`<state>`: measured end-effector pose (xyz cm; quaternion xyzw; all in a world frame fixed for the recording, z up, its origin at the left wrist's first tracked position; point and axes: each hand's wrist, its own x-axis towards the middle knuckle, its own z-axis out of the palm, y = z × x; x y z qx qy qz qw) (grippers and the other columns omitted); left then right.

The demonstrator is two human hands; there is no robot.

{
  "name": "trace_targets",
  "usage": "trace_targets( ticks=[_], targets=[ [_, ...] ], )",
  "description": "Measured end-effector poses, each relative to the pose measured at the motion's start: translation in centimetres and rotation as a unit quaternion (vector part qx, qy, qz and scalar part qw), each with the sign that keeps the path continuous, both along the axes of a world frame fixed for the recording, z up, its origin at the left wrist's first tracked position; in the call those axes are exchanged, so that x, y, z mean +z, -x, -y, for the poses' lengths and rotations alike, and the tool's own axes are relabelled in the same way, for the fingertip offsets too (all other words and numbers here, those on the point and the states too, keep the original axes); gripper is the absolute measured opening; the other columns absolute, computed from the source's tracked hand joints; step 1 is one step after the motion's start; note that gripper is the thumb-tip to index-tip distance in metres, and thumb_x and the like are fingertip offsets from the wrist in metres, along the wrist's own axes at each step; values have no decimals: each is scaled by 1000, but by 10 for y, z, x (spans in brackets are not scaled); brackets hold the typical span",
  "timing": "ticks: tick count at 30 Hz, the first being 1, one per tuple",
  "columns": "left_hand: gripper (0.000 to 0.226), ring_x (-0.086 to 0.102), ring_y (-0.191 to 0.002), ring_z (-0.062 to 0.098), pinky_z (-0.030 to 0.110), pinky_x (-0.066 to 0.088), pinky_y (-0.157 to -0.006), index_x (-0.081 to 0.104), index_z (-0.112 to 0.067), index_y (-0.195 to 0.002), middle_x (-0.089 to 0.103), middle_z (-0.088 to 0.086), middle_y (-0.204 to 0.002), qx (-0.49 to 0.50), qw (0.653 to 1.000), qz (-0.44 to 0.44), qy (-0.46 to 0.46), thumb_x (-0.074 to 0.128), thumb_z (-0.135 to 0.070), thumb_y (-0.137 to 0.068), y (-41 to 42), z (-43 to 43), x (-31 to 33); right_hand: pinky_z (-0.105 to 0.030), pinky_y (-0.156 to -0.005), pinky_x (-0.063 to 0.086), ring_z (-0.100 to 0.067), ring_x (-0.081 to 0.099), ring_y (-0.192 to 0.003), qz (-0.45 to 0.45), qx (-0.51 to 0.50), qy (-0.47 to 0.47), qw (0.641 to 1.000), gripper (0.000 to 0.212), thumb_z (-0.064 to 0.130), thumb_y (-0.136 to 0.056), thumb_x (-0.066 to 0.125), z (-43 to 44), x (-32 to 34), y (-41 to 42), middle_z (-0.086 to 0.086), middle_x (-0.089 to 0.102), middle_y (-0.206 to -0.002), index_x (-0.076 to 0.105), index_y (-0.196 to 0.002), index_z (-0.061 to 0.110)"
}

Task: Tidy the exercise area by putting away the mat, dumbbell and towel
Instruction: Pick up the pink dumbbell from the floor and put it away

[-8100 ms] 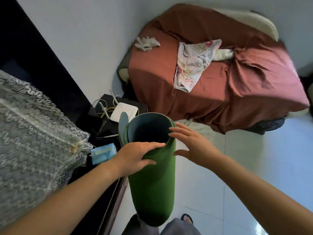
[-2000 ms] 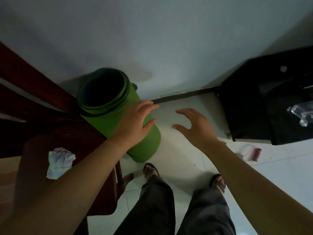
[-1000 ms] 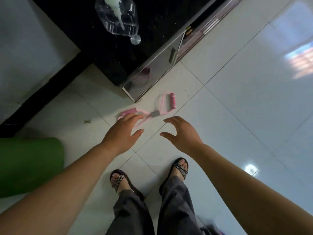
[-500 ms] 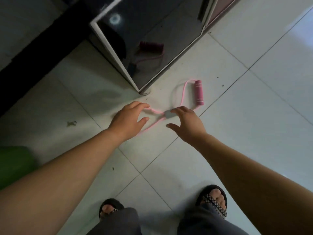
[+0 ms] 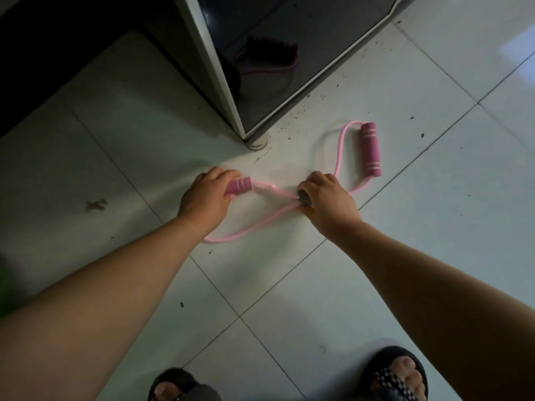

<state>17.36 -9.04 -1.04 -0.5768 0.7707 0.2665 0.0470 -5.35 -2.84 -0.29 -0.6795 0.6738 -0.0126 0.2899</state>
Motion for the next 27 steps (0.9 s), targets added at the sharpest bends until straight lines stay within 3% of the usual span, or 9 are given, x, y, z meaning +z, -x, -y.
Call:
trace_targets(
  ticks=[6, 12, 17, 21, 24, 27],
  targets=[
    [35, 54, -102, 26, 40, 48, -83, 59, -26, -117, 55, -1, -114, 22, 998, -45, -29, 64, -13, -84, -24, -23, 55, -32, -82, 48, -17, 47, -102, 37, -4, 1, 999, 30, 30, -81, 69, -21, 61, -14, 0, 55, -109, 63, -106, 14],
    [35, 54, -103, 22, 37, 47, -85, 58, -25, -119, 55, -2, -115, 56, 995, -72, -38, 63, -15, -86, -71, -52, 175, -25, -71, 43, -21, 55, -86, 93, -17, -14, 995, 29, 30, -75, 76, -46, 177, -55, -1, 59, -97, 66, -97, 14],
    [35, 54, -103, 20, 36, 48, -87, 58, -24, -119, 56, -2, -115, 122, 988, -85, -30, 64, -15, -86, -131, -70, 287, -6, -65, 36, -7, 53, -77, 120, -25, -47, 991, 30, 35, -76, 74, -52, 286, -118, 8, 57, -94, 65, -100, 19],
    [38, 56, -101, 22, 39, 49, -87, 60, -19, -117, 58, 2, -111, 197, 976, -96, 11, 67, -9, -81, -183, -77, 354, -5, -69, 38, -3, 51, -76, 141, 4, -60, 988, 26, 36, -76, 73, -36, 353, -175, 12, 54, -91, 63, -95, 21],
    [38, 57, -99, 26, 34, 47, -85, 61, -14, -115, 59, 8, -111, 255, 961, -102, 34, 67, -4, -79, -219, -77, 391, -5, -67, 39, -3, 53, -74, 147, 27, -46, 988, 21, 35, -77, 72, -11, 394, -217, 11, 55, -88, 61, -88, 22],
    [36, 58, -96, 28, 28, 42, -81, 62, -10, -113, 61, 12, -108, 293, 947, -113, 65, 67, -2, -78, -255, -72, 423, -20, -68, 52, -8, 58, -74, 160, 51, -33, 985, 22, 38, -77, 72, 19, 426, -256, 8, 59, -87, 61, -86, 22]
  ],
)
